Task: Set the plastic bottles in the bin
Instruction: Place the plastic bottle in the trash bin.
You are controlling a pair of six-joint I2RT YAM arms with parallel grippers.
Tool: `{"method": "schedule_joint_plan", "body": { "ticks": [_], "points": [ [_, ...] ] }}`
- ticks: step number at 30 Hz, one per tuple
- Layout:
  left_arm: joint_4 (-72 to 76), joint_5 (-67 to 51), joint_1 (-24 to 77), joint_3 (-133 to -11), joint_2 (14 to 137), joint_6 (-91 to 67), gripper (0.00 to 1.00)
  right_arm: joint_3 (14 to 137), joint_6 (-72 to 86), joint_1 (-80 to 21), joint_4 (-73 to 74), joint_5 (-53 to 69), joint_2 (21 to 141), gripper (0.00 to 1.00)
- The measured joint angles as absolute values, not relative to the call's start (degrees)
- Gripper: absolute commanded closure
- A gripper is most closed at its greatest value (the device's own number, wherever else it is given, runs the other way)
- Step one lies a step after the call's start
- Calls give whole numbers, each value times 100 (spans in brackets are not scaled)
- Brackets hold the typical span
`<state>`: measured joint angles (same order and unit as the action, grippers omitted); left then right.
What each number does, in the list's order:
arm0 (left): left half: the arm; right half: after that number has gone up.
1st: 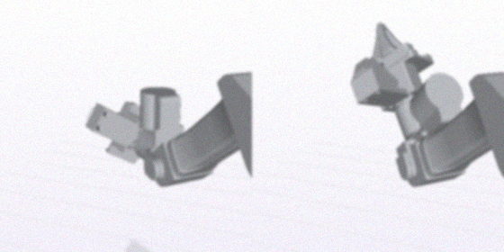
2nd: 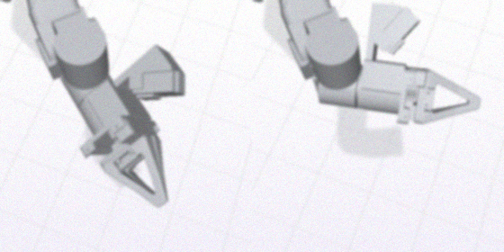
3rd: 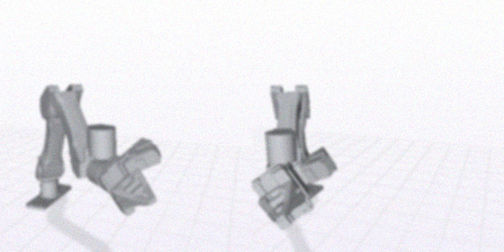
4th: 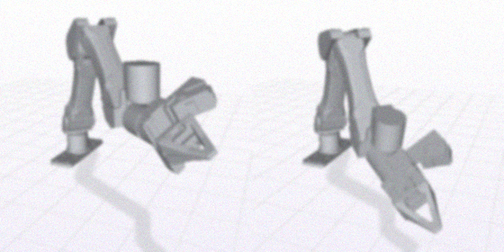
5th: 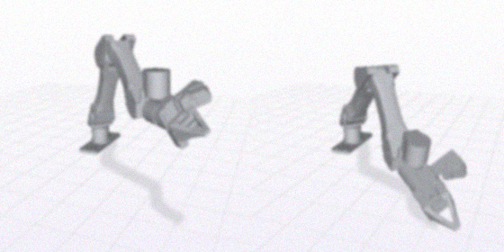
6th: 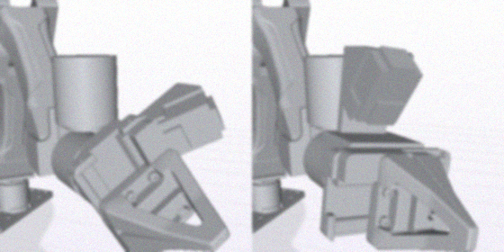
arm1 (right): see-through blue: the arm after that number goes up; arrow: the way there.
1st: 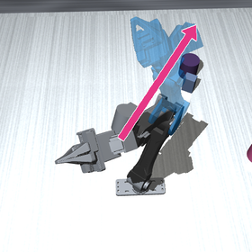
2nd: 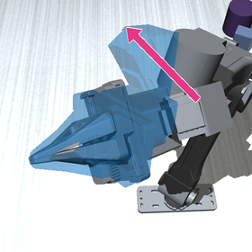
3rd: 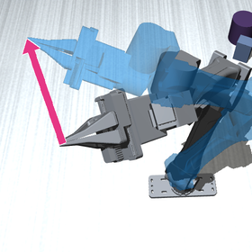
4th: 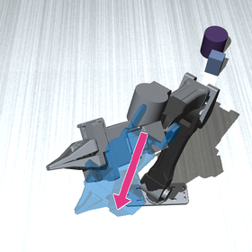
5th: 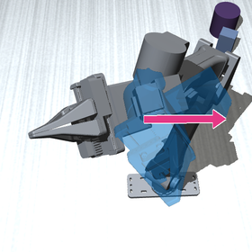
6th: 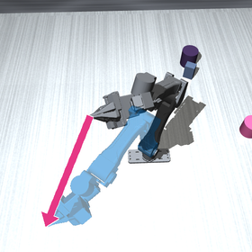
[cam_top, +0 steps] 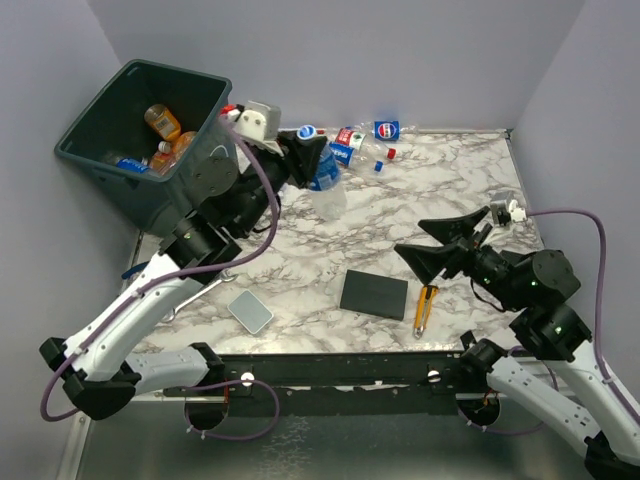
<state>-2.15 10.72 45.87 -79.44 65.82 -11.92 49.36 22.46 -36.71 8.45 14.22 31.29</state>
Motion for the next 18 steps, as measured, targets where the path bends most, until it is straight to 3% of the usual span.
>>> {"method": "schedule_joint_plan", "body": {
  "ticks": [7,13,18],
  "points": [
    [-281,2838,4587,-8707,6224,565,100,3653,2650,-3671,864,-314,2991,0],
    [-16,4460,4486,-9583,6724,1793,100,3409,2956,-3671,919,-816,3452,0],
    [314,5151,4123,-9935,7323,2460,100,3306,3159,-3671,910,-902,3629,1]
  ]
}}
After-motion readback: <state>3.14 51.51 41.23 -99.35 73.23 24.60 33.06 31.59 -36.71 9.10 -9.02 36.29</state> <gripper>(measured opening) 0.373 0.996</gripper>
